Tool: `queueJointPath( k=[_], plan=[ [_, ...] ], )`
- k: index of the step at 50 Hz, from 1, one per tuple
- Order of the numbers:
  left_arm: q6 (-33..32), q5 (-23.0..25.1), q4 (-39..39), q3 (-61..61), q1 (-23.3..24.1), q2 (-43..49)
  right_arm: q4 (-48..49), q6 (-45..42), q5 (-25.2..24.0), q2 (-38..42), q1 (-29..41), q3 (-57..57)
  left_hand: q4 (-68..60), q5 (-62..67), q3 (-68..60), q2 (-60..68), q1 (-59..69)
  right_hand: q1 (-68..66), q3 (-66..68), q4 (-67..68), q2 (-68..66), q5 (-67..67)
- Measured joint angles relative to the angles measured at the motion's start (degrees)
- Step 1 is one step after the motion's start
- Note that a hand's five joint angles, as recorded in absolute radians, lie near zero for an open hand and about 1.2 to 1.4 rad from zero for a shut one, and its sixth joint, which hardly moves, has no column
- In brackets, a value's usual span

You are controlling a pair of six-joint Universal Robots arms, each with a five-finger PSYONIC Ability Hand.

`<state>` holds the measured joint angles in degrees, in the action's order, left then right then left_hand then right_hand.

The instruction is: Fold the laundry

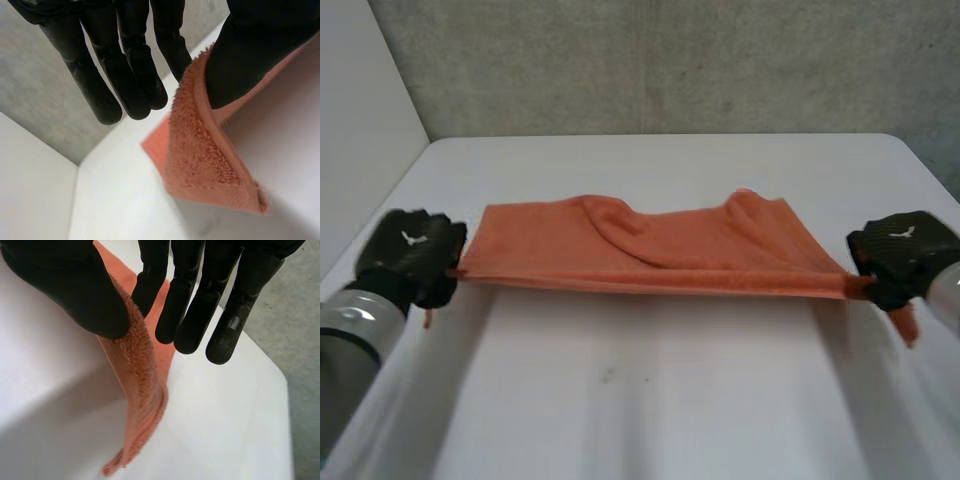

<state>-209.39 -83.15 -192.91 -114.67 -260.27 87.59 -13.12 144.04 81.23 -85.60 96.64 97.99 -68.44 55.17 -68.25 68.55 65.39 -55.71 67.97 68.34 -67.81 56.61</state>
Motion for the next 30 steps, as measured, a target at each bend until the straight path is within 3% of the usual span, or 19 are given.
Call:
queueJointPath(
  k=[5,9,19,25,30],
  plan=[
    [-0.1,0.8,7.4,1.0,-0.2,-6.6,-8.4,-7.4,-0.2,-4.8,-1.3,-1.2,0.0,0.0,0.0,0.0,0.0,0.0,0.0,0.0,0.0,0.0],
    [-1.0,1.4,11.0,1.5,-0.4,-6.6,-11.0,-10.9,-0.1,-5.5,-1.4,-0.8,0.0,0.0,0.0,0.0,0.0,0.0,0.0,0.0,0.0,0.0],
    [-11.1,0.1,12.1,7.2,-0.3,14.6,-10.5,-15.2,3.4,9.5,-0.8,-3.0,0.0,0.0,0.0,0.1,0.0,0.0,0.0,0.0,0.0,0.0],
    [-14.5,-3.4,9.9,19.0,0.8,23.3,-6.0,-13.9,8.6,17.3,1.9,-15.2,0.0,0.0,-0.1,0.1,0.0,0.0,0.0,0.0,0.0,0.0],
    [-14.7,-6.3,4.9,33.9,3.2,25.0,2.8,-5.9,11.4,17.9,5.6,-29.6,0.0,0.0,-0.1,0.1,0.0,0.0,0.0,0.0,0.0,0.0]
  ],
)
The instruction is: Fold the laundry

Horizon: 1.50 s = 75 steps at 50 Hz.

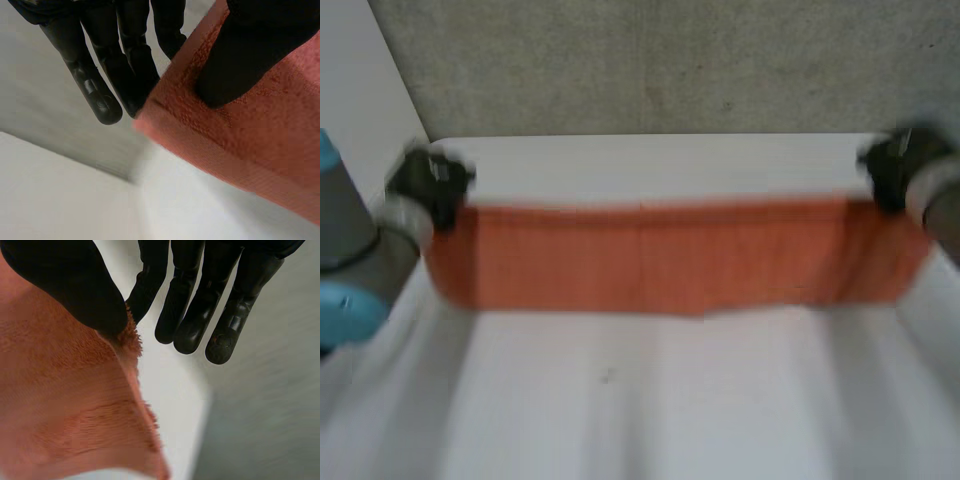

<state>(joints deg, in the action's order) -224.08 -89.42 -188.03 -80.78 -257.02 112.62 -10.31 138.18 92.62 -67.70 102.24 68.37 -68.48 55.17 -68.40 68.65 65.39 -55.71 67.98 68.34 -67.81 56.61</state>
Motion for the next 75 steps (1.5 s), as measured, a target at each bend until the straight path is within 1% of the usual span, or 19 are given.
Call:
queueJointPath(
  k=[2,5,6,8,12,17,23,32,37,42,47,48,50,51,53,58,61,67,75],
  plan=[
    [0.9,-0.7,-4.7,6.7,1.3,-1.1,5.9,5.0,0.5,-1.9,1.0,-5.1,0.0,0.0,0.0,0.0,0.0,0.0,0.0,0.0,0.0,0.0],
    [1.5,-0.9,-7.0,8.8,1.7,-1.9,7.7,6.5,0.5,-2.8,1.2,-6.1,0.0,0.0,0.0,0.0,0.0,0.0,0.0,0.0,0.0,0.0],
    [3.7,-1.1,-13.9,13.1,2.6,-4.4,14.7,11.8,0.5,-7.2,1.7,-8.5,0.0,0.0,0.0,0.0,0.0,0.0,0.0,0.0,0.0,0.1],
    [6.3,-1.0,-19.4,14.7,3.0,-6.7,18.4,14.5,0.1,-10.5,1.8,-8.4,0.0,0.3,0.0,0.0,0.0,0.0,0.0,0.0,0.0,0.2],
    [10.6,-0.6,-22.7,11.7,2.3,-9.2,19.4,15.7,-1.2,-13.1,1.7,-3.3,0.0,1.5,0.0,0.0,0.0,0.0,0.0,0.0,0.0,0.4],
    [12.4,-0.2,-21.9,4.0,1.1,-9.7,18.4,14.9,-2.2,-13.0,1.5,4.6,0.0,1.5,0.0,0.0,0.0,0.0,0.0,0.0,0.0,0.4],
    [12.7,1.7,-22.1,-10.4,-0.4,-7.0,17.7,13.0,-3.0,-9.6,1.4,15.1,0.0,1.5,0.0,0.0,0.0,0.0,0.1,0.0,0.0,0.4],
    [12.3,4.4,-26.1,-23.2,-0.6,1.1,17.2,11.2,-4.6,1.8,1.5,20.5,0.0,1.5,0.0,0.0,0.0,0.0,0.1,0.0,0.0,0.4],
    [11.9,4.3,-26.0,-26.7,-0.5,2.7,16.0,9.8,-4.4,5.0,1.4,21.2,0.0,1.5,0.0,0.1,0.0,0.0,0.1,0.0,0.0,0.4],
    [10.4,3.8,-21.9,-30.6,-0.6,0.1,9.2,4.7,-4.2,3.2,0.6,22.6,0.0,1.5,0.0,0.0,0.0,0.0,0.1,0.0,0.0,0.4],
    [6.3,1.9,-8.9,-34.4,-2.0,-8.4,-3.7,-5.6,-4.1,-3.8,-2.3,26.5,0.0,1.5,0.0,0.1,0.0,0.0,0.1,0.0,0.0,0.4],
    [5.1,1.3,-3.9,-35.0,-2.5,-11.1,-7.5,-9.5,-4.2,-6.4,-3.3,28.3,0.0,1.5,0.0,0.0,0.0,0.0,0.1,0.0,0.0,0.4],
    [4.6,1.1,-1.8,-35.2,-2.7,-12.2,-8.9,-10.9,-4.3,-7.4,-3.7,29.0,0.0,1.5,0.0,0.1,0.0,0.0,0.1,0.0,0.0,0.4],
    [3.3,0.7,4.4,-35.4,-3.0,-15.3,-10.0,-12.3,-4.4,-8.3,-4.1,29.6,0.0,1.5,0.0,0.1,0.0,0.0,0.1,0.0,0.0,0.4],
    [2.6,0.5,8.6,-35.1,-3.2,-17.5,-13.5,-18.1,-4.8,-11.7,-5.8,32.2,0.0,1.5,0.0,0.1,0.0,0.0,0.1,0.0,0.0,0.4],
    [2.1,0.4,11.2,-33.4,-3.1,-19.3,-13.2,-21.6,-5.4,-13.4,-6.9,32.8,0.0,1.5,0.0,0.1,0.0,0.0,0.1,0.0,0.0,0.4],
    [2.1,0.4,8.2,-30.6,-2.4,-17.2,-9.7,-21.2,-5.7,-11.7,-7.1,31.1,0.0,1.5,0.0,0.1,0.0,0.0,0.1,0.0,0.0,0.4],
    [2.3,0.2,-0.9,-22.9,0.3,-8.2,0.0,-16.1,-5.2,-2.5,-6.4,23.7,0.0,1.5,0.0,0.1,0.0,0.0,0.1,0.0,0.0,0.4],
    [2.1,-0.5,-12.6,-5.0,5.0,11.1,9.9,-10.2,-1.6,12.6,-2.6,8.9,0.0,2.1,0.0,0.1,0.0,0.0,0.1,0.0,0.0,0.4]
  ],
)
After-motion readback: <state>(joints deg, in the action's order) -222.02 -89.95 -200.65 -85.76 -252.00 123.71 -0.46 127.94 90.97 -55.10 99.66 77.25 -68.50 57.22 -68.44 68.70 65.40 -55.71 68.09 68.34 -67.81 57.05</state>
